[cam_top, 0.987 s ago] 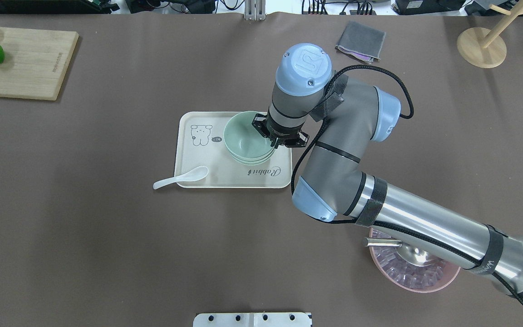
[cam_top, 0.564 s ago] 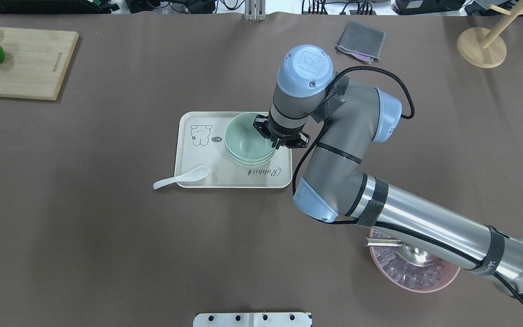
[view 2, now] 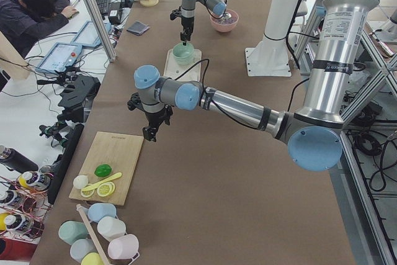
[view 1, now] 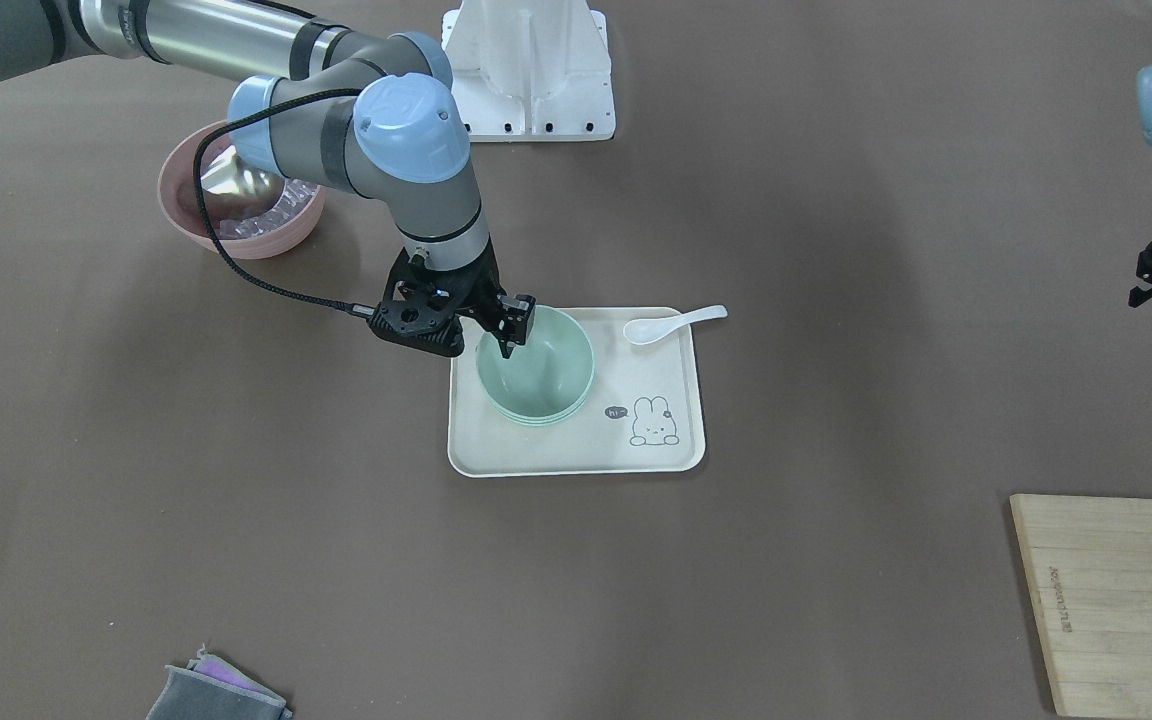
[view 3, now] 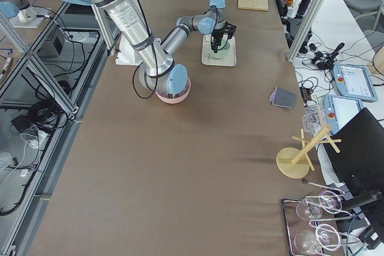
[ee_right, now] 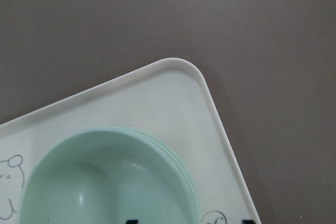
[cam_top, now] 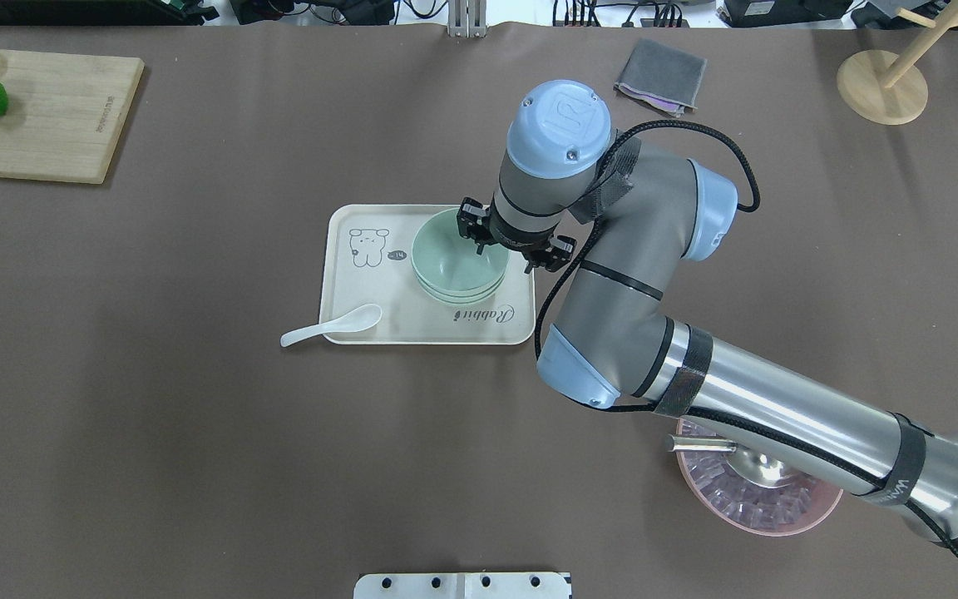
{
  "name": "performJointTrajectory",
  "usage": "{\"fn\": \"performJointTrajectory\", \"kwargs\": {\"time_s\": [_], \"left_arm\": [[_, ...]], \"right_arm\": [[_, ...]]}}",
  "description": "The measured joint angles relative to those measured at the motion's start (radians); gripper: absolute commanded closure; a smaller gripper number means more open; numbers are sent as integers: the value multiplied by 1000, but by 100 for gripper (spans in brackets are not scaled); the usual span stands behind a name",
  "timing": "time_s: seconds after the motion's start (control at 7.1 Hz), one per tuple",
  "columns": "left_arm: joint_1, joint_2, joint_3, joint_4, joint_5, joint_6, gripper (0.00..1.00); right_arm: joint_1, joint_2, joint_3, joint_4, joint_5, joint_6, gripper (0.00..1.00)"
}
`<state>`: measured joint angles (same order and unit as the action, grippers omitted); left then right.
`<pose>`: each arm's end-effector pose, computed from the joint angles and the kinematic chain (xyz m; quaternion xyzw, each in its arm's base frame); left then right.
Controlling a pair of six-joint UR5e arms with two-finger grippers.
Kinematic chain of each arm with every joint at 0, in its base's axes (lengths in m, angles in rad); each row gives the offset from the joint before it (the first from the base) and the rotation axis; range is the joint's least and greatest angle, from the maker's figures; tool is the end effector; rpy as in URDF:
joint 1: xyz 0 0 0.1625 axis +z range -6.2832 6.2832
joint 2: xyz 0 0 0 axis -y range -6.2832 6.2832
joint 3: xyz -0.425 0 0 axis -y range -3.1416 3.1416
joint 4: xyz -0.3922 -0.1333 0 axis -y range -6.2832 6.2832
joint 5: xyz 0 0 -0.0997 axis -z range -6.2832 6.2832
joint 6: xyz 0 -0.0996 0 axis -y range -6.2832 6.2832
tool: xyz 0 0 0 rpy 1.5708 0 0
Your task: Stack green bowls together
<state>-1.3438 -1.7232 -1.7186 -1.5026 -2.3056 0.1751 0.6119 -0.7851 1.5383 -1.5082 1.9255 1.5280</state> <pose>0.0597 -0.5540 0.5156 0.0987 0.3595 0.2259 0.9000 -0.5352 -0.4961 0.1861 -0.0278 -0.4218 0.1865 0.8869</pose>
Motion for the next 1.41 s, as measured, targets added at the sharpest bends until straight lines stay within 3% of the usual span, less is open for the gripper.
{"fn": "performJointTrajectory", "kwargs": {"time_s": [0.28,0.56,0.85,1.13,1.41], "left_arm": [[0,4,16,6,2,-4,2],[-13,23,32,31,-1,-94,2],[-87,111,30,36,-26,-177,2],[-210,223,25,10,-48,-107,2],[-259,284,3,1,-55,-63,2]], "right_arm": [[24,-12,28,-6,5,-39,0],[91,-102,82,-10,14,-186,0],[200,-205,132,-11,57,-401,0],[323,-285,174,-25,126,-606,0],[441,-417,255,-108,163,-885,0]]}}
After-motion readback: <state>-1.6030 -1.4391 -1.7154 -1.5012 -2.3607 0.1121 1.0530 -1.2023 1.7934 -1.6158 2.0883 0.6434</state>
